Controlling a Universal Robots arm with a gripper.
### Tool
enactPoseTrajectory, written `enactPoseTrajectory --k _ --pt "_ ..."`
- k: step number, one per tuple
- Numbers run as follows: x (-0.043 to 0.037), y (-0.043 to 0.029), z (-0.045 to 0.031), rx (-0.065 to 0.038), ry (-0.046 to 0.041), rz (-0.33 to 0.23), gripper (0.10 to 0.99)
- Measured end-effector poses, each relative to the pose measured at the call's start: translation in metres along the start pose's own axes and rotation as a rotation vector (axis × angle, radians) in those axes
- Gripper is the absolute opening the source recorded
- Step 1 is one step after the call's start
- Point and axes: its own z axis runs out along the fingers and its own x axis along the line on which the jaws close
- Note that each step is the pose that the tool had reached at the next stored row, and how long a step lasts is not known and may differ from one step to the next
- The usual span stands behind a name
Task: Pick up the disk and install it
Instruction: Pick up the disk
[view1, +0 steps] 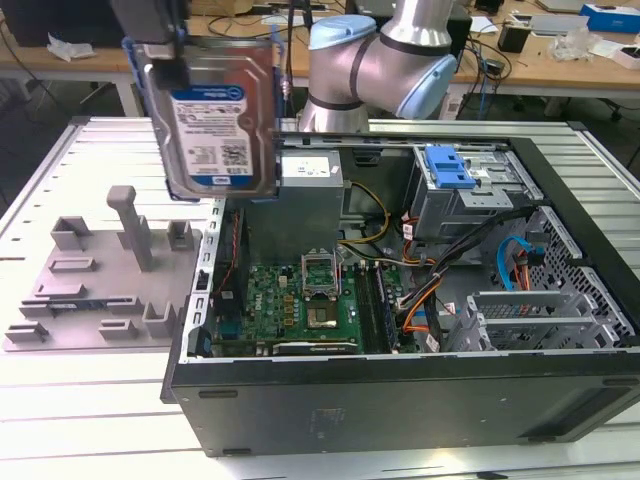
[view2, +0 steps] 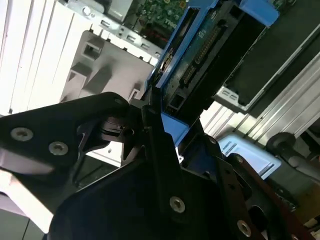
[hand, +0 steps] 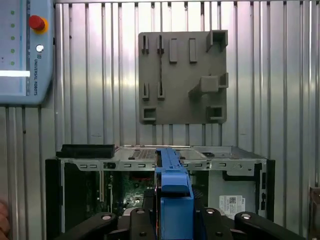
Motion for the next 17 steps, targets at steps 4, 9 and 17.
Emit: enactPoseTrajectory --k 4,9,17 --pt "0.0099 -0.0198 0.0 0.0 0.0001 0.0 0.365" --pt "0.0215 -0.0425 -0.0001 0.0 0.0001 0.0 0.365" --pt "0.0424 -0.082 0.0 0.0 0.0 0.0 0.365"
